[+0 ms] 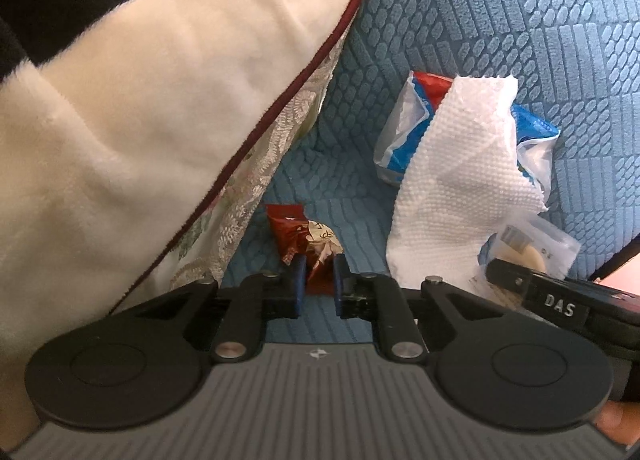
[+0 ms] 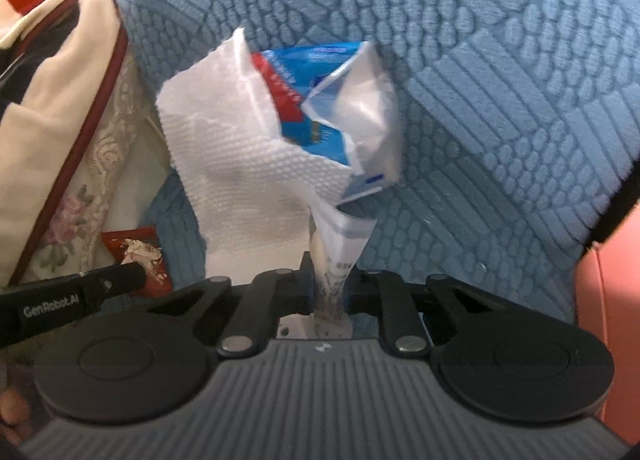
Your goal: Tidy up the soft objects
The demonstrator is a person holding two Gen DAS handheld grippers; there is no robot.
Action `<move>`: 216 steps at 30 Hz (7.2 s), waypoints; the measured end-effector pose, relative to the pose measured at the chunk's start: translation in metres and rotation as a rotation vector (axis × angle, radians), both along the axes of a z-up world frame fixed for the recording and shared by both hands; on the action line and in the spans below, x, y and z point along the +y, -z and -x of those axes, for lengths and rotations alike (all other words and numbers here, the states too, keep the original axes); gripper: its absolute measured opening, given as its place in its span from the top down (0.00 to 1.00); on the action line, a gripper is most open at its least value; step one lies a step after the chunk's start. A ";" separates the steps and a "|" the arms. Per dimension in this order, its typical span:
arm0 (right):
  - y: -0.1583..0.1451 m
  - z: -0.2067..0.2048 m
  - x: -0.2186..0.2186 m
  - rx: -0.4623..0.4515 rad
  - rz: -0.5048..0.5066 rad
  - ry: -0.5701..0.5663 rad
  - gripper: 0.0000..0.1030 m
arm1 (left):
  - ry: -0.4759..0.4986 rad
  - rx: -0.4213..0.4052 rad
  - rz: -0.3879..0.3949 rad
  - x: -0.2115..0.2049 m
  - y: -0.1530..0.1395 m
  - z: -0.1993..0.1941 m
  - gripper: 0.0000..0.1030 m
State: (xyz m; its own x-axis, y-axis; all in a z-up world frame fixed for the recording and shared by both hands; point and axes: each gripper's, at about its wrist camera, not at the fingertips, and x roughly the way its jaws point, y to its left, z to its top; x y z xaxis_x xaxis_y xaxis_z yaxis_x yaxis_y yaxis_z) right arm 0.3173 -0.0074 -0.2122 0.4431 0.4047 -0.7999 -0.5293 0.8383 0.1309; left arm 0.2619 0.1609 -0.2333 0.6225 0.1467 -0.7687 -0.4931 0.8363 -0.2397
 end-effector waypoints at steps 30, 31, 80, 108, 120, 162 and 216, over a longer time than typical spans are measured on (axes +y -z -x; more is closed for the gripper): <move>-0.025 0.038 -0.072 0.071 -0.054 0.065 0.86 | 0.107 -0.051 0.064 -0.020 -0.014 0.036 0.93; -0.026 0.041 -0.075 0.074 -0.058 0.072 0.86 | 0.109 -0.052 0.067 -0.020 -0.014 0.039 0.93; -0.029 0.102 -0.111 -0.019 -0.047 0.068 0.45 | 0.112 0.051 0.214 -0.059 -0.019 0.130 0.34; 0.027 0.034 -0.049 -0.047 0.085 -0.092 0.18 | 0.107 0.061 0.185 -0.064 -0.005 0.118 0.60; 0.012 0.036 -0.068 -0.057 0.083 0.000 0.71 | 0.107 0.040 0.167 -0.064 -0.006 0.119 0.63; -0.125 0.193 -0.202 -0.102 -0.087 0.127 0.87 | 0.365 -0.081 0.150 -0.150 -0.118 0.154 0.64; -0.087 0.088 -0.372 0.035 -0.023 0.375 0.52 | 0.273 0.020 0.373 -0.232 0.005 0.032 0.51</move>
